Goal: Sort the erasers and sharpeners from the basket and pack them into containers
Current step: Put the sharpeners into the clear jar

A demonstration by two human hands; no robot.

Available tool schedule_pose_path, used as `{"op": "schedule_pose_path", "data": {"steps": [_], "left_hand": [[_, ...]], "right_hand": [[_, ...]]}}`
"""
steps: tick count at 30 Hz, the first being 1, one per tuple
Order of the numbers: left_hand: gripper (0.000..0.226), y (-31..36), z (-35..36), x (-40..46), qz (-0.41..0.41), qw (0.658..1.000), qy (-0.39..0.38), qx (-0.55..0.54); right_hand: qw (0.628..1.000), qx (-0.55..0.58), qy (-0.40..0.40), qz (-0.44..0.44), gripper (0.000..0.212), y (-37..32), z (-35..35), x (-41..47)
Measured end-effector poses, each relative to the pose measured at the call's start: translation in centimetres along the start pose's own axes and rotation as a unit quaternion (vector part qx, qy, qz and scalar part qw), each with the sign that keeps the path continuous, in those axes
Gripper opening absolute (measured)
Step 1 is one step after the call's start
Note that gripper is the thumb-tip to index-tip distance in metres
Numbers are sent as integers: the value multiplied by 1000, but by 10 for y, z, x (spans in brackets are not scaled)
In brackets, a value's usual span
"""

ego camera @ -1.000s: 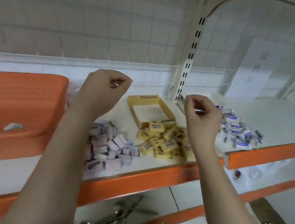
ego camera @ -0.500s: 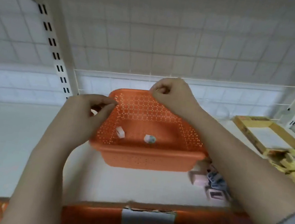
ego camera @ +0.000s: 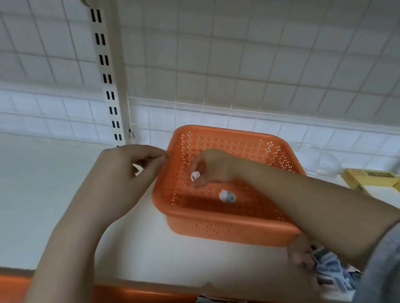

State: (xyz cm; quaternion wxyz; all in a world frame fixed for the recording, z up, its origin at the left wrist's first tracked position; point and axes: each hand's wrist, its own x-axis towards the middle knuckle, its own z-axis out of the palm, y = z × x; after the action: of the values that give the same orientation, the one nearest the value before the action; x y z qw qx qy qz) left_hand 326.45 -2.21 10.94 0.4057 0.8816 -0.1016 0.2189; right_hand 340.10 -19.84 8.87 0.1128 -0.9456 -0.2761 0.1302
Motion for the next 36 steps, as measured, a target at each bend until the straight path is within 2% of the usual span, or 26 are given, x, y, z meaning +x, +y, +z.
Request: {"op": "schedule_pose_path", "data": {"steps": [3,6,9,14,16,22,25,27,28,30,32,33,36], "left_hand": [[15,8,13,4,31,999,-18,7],[14,33,34,8,76,997,-29,16],[15,69,62,5,116,991,-60,7],[14,126,120,-9,149,985,-80,-18],[15,142,148,-19,137,988,-63,-24],[18,173,220,-53,35,999,-32,-11],[21,172,231,-64,11,994,42,99],[29,169,226,-68,36,974,108,195],[36,167,221,-69,39,960,117,250],[57,160,213,-64,11,935,92,342],[68,150,209,-57,-14,927,50,371],[63,145,208,-54,-11,925,35,379],[31,133,205,-50,8,909,36,415]], "right_hand": [[986,67,147,42,29,17,-25,-39],[935,185,293,77,24,41,-41,-102],[877,294,372,78,24,62,-37,-166],[806,320,482,126,26,115,-22,-254],[796,345,482,123,26,137,-15,-278],[820,380,417,95,26,183,-1,-323],[829,388,393,85,26,193,7,-332],[831,394,384,80,25,196,11,-335],[833,395,378,81,25,196,13,-336],[834,399,372,81,26,198,16,-336],[830,406,374,84,27,199,19,-333],[828,407,375,86,27,198,19,-330],[832,404,373,76,26,191,18,-319]]}}
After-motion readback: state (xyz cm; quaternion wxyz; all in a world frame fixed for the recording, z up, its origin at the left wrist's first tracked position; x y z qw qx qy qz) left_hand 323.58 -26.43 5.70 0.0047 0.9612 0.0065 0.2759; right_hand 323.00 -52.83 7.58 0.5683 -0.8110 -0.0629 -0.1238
